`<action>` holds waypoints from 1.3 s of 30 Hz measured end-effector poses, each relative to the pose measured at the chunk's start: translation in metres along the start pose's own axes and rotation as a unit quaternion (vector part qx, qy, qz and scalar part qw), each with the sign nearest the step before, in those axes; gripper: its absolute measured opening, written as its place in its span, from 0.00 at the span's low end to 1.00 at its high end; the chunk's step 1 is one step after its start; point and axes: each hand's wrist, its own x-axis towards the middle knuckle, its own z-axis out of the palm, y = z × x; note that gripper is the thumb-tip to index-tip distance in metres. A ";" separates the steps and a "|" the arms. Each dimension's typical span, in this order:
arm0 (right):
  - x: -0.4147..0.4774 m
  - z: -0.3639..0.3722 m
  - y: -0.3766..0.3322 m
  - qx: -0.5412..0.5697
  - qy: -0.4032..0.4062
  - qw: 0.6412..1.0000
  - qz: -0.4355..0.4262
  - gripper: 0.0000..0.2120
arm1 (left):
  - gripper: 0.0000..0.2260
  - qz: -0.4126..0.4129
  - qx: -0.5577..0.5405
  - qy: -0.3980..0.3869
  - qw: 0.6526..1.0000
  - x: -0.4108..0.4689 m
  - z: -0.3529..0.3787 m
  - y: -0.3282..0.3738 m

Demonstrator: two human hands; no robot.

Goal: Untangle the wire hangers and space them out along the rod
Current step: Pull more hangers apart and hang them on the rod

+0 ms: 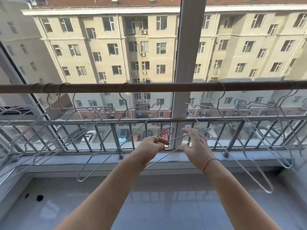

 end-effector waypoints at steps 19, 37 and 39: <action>-0.087 -0.048 0.018 0.145 -0.017 0.984 0.102 0.08 | 0.11 0.096 -0.071 0.088 0.989 -0.033 0.082 -0.010; -0.050 -0.106 -0.005 0.298 0.098 0.947 0.075 0.13 | 0.06 0.172 -0.147 0.019 0.974 -0.018 0.115 0.092; -0.041 -0.101 -0.001 0.279 0.092 0.952 0.083 0.14 | 0.09 0.159 -0.139 0.025 0.977 -0.013 0.115 0.089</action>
